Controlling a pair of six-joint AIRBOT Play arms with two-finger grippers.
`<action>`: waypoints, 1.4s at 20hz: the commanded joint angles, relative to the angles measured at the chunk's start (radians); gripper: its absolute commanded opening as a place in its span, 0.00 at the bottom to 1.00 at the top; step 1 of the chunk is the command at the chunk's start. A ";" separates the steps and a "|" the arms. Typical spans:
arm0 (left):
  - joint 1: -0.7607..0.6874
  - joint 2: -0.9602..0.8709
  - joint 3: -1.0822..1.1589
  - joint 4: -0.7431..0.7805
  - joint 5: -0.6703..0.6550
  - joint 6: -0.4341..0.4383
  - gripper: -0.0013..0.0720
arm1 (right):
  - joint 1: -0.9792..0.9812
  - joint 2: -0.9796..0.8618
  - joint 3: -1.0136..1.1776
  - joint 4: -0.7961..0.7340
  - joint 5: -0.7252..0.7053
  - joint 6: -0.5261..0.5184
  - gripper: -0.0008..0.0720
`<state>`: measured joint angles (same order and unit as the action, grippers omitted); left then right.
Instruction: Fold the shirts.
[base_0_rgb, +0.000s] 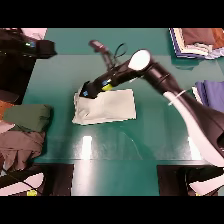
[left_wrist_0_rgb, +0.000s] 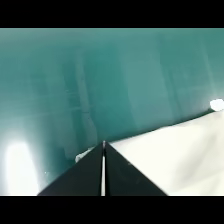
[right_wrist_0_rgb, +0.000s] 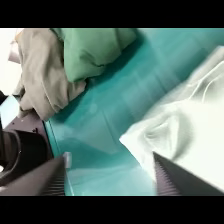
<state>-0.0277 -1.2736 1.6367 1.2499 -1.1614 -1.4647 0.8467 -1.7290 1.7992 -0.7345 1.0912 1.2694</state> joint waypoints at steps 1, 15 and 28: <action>0.055 0.035 0.000 0.011 -0.075 0.015 0.06 | 0.027 -0.013 0.001 -0.090 0.014 -0.021 0.59; 0.055 0.033 -0.001 -0.001 -0.110 0.026 0.06 | -0.550 0.314 -0.682 -0.181 0.050 0.050 0.86; 0.055 0.031 -0.001 -0.001 -0.111 0.032 0.06 | -0.426 -0.070 -0.525 0.193 0.052 -0.042 0.65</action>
<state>0.0265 -1.2419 1.6363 1.2491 -1.2716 -1.4326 0.3771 -1.7382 1.2041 -0.5823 1.1481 1.2369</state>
